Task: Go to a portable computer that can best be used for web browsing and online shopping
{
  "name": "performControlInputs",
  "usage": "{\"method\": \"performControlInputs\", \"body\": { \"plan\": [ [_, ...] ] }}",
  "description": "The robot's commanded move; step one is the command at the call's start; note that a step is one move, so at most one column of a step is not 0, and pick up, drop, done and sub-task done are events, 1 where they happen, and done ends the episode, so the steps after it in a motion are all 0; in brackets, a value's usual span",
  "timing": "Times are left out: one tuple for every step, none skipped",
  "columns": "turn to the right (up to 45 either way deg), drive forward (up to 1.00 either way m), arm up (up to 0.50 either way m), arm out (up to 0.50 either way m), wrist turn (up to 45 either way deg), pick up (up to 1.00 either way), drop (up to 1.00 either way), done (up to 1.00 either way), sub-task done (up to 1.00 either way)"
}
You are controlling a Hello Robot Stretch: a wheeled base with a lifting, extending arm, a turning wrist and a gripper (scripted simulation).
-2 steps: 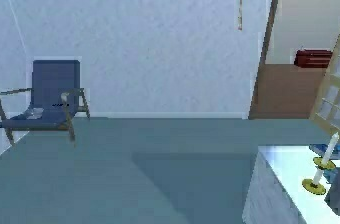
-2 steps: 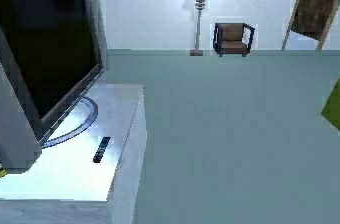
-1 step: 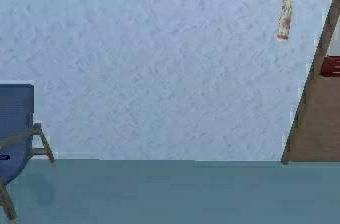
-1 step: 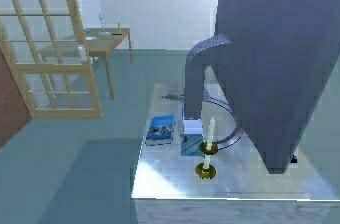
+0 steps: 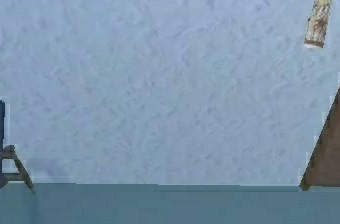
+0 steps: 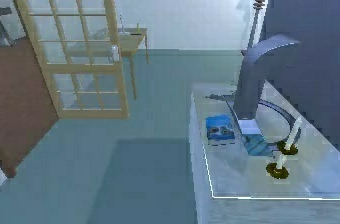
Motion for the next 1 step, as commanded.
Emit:
{"method": "performControlInputs", "body": {
  "plan": [
    [45.0,0.0,0.0,0.0,0.0,0.0,0.0,0.0,0.0]
  ]
}}
